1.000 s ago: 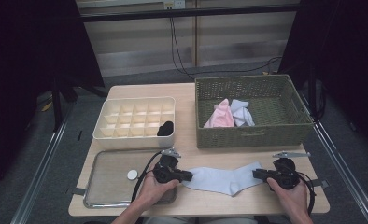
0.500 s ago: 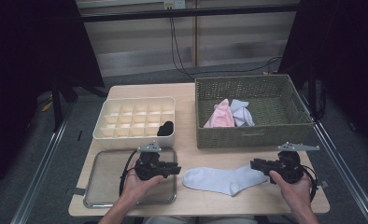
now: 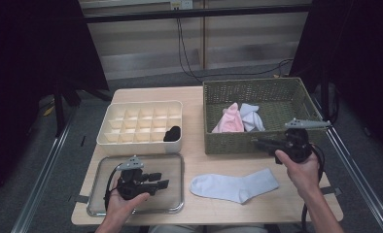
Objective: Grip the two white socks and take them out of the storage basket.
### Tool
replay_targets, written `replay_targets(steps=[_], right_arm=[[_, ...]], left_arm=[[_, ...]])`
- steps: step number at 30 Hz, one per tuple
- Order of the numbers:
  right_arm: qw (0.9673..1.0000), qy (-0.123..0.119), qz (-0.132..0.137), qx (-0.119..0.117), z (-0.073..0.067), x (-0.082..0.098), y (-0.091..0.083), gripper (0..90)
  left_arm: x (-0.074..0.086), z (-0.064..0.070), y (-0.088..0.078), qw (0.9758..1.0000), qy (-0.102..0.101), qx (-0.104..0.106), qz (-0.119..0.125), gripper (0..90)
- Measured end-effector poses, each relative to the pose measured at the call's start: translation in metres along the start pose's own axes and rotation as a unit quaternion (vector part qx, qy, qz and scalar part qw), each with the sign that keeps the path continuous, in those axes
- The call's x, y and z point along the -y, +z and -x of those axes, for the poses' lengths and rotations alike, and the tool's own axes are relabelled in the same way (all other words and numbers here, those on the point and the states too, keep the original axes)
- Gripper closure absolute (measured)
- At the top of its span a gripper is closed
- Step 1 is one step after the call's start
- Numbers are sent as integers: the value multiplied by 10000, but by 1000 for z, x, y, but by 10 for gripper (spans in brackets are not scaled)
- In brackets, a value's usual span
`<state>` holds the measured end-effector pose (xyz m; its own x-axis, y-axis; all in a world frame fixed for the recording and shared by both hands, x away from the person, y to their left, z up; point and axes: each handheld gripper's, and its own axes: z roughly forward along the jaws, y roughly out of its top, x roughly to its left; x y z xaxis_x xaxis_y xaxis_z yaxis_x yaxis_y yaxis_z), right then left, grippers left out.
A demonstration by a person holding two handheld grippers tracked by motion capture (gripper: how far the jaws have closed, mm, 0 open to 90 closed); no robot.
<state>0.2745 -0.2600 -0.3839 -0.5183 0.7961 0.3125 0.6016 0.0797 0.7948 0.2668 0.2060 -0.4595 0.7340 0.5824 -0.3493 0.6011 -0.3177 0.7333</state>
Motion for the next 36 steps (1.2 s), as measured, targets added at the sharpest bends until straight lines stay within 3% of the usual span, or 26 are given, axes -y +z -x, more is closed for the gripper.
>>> replay_targets(steps=[2, 8, 12, 18, 20, 25, 28, 32, 34, 36], right_arm=[[10000, -2, 2, 7, 6, -12, 3, 682], [9999, 96, -113, -30, 27, -37, 27, 617], [9992, 271, -270, 90, 52, -52, 44, 602], [9964, 557, -579, 260, 85, -67, 61, 605], [9958, 700, -545, 234, 91, -72, 65, 609], [9936, 709, -822, 301, 104, -85, 80, 632], [9920, 850, -899, 266, 112, -90, 88, 633], [9899, 813, -1072, 450, 118, -94, 98, 658], [9873, 824, -1230, 576, 124, -94, 104, 660], [9820, 907, -1483, 733, 129, -93, 112, 668]], left_arm=[[0, -1, -1, 10000, 16, 51, -39, 442], [-7, 4, -7, 9997, 48, 36, 223, 368], [-4, 1, -6, 9999, 6, 43, 162, 327], [-4, -5, -7, 9997, -127, -33, 217, 317], [-3, -5, -8, 9996, -134, -2, 229, 316], [-4, -5, -7, 9997, -120, -6, 231, 316], [-2, -7, -8, 9996, -158, -33, 249, 319], [-1, -9, -9, 9995, -162, -52, 252, 321], [-2, -9, -10, 9995, -150, -53, 280, 321], [-2, -10, -10, 9995, -142, -52, 281, 321]])
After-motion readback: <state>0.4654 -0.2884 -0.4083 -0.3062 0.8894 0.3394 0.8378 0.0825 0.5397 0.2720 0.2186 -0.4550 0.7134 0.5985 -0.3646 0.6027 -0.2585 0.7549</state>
